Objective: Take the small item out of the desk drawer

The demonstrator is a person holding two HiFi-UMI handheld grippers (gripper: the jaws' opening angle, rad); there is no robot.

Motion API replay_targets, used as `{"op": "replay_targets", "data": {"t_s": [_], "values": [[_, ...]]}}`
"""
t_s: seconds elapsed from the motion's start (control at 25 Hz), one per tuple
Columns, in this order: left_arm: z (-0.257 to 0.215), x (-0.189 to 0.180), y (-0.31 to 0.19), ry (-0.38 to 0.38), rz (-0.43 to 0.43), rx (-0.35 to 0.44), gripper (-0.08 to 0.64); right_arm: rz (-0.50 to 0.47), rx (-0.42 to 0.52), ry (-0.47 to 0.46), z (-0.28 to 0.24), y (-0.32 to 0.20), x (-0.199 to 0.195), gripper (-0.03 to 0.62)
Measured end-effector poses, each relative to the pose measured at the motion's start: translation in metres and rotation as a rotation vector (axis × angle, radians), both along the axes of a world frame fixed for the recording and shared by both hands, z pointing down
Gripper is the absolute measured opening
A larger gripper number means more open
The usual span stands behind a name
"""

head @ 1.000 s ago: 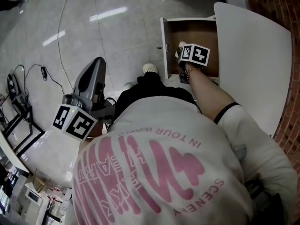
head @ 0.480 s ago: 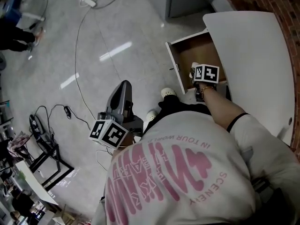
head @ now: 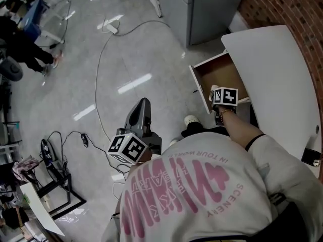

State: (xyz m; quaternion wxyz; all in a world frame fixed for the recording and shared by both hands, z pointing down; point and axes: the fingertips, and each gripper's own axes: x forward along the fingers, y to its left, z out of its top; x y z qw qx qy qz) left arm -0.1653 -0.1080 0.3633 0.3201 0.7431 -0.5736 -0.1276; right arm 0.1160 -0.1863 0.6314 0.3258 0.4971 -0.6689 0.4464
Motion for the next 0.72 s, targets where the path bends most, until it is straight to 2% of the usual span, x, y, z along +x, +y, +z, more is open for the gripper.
{"op": "replay_targets", "data": {"t_s": [0.32,0.48,0.72], "values": [[-0.032,-0.020,0.021,0.003,0.011,0.095,0.003,0.031,0.129,-0.036,-0.050,0.010,-0.015,0.126],[-0.037,-0.020,0.035,0.010,0.041,0.113,0.003,0.016,0.207,-0.058,-0.075,0.019,-0.025,0.127],[-0.042,-0.021,0.056,-0.005,0.065,0.127,0.003,0.014,0.268,-0.077,-0.099,0.038,-0.032,0.127]]}}
